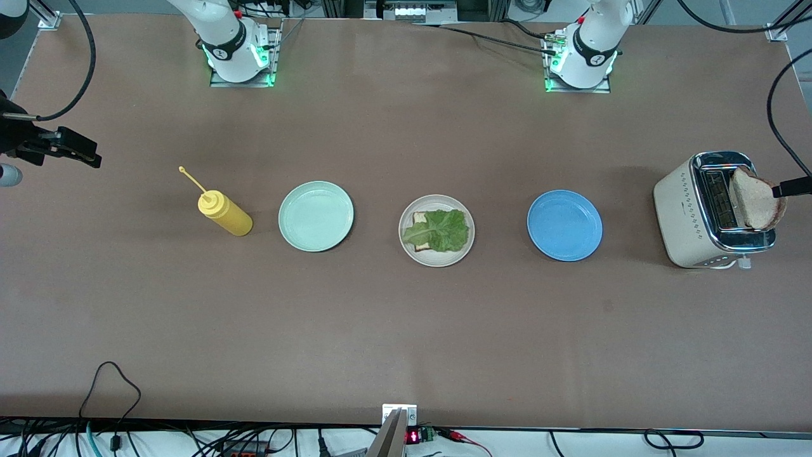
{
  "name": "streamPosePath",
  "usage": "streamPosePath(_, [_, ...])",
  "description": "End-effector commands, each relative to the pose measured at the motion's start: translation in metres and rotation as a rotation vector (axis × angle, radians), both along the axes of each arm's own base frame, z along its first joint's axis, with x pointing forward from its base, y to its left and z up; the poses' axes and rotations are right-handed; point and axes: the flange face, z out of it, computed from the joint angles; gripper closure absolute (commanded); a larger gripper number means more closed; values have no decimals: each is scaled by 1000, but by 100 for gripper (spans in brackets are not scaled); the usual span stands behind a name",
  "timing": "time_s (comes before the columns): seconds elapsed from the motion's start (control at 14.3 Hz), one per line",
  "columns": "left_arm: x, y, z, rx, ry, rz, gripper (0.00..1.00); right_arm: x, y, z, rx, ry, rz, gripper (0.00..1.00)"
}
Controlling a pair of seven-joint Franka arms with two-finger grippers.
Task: Make sandwich in beige plate with both arms
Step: 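Grasp the bread slice in the toaster with the left gripper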
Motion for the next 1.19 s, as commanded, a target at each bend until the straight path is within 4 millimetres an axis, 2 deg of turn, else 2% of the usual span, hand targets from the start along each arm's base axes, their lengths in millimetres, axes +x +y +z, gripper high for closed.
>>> streamPosePath(0.0, [-3, 16, -22, -37, 48, -17, 0, -4, 2, 2, -4, 7, -1, 0])
streamPosePath(0.14, [-4, 17, -43, -58, 83, -24, 0, -4, 0, 0, 20, 11, -12, 0])
streamPosePath(0.49, [0, 16, -67, -80, 115, -40, 2, 0, -5, -3, 52, -1, -28, 0])
streamPosePath(0.77, [2, 14, -75, -79, 128, -27, 41, -1, -5, -3, 52, 2, -28, 0])
streamPosePath(0.98, [2, 17, -84, -86, 138, -22, 64, 1, -7, -3, 52, -5, -31, 0])
streamPosePath(1.12, [3, 18, -81, -83, 132, -22, 77, -1, -7, -3, 52, -1, -31, 0])
